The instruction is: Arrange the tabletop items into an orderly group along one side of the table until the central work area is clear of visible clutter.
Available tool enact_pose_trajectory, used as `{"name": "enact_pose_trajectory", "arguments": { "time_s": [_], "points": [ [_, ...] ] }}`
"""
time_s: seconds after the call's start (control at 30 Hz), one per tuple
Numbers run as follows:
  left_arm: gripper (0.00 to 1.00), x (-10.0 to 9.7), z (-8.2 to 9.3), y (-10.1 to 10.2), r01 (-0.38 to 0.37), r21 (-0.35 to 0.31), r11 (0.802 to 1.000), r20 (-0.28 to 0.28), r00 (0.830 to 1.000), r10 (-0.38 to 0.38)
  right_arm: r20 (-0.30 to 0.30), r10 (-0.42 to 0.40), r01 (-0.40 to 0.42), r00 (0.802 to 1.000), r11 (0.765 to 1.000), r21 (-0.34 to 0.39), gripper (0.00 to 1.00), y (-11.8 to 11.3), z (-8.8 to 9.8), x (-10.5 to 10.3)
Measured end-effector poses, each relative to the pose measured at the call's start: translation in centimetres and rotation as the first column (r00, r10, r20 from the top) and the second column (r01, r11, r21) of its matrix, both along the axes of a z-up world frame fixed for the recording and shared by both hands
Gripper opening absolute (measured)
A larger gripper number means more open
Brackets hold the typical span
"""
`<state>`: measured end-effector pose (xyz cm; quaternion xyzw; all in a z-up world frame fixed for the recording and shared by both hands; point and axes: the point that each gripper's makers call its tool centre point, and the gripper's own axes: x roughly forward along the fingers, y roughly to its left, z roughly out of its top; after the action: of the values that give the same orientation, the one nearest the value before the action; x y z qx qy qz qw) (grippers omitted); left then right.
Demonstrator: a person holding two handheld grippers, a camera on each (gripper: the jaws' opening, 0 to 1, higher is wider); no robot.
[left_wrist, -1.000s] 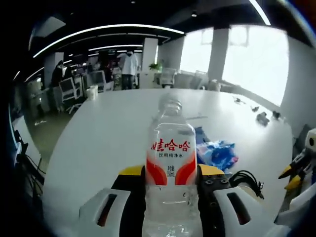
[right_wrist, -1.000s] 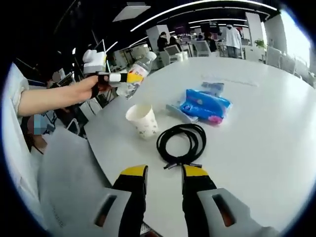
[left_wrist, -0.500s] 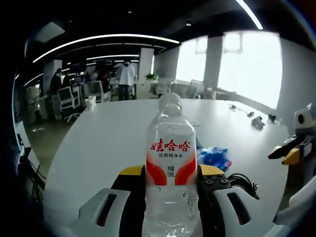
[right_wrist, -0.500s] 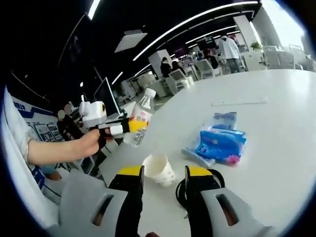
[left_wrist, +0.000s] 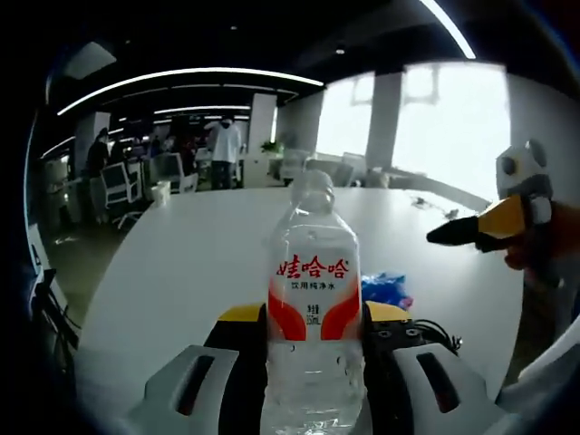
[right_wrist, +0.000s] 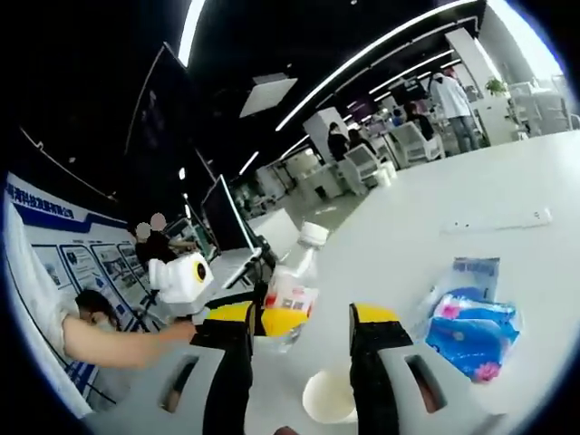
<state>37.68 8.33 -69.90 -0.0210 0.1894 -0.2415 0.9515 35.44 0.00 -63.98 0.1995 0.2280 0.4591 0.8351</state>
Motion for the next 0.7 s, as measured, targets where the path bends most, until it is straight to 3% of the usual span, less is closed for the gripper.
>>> {"name": "enact_pose_trajectory", "arguments": {
  "time_s": [0.1, 0.3, 0.7],
  "points": [
    [0.36, -0.4, 0.1, -0.3, 0.014, -0.008, 1.0, 0.004, 1.0, -0.014, -0.012, 0.008, -0.008, 1.0, 1.0, 0.029, 0.41, 1.0, 0.5, 0.7],
    [0.36, -1.2, -0.1, -1.0, 0.061, -0.017, 0.998, 0.003, 0.998, -0.061, -0.019, 0.039, -0.039, 0.999, 0.999, 0.02, 0.43, 2.2, 0.6, 1.5],
    [0.36, -1.8, 1.0, -2.2, 0.114, -0.039, 0.993, 0.045, 0.993, -0.112, -0.085, 0.002, 0.006, 0.996, 0.996, 0.088, 0.45, 3.7, 0.5, 3.0]
  ]
}}
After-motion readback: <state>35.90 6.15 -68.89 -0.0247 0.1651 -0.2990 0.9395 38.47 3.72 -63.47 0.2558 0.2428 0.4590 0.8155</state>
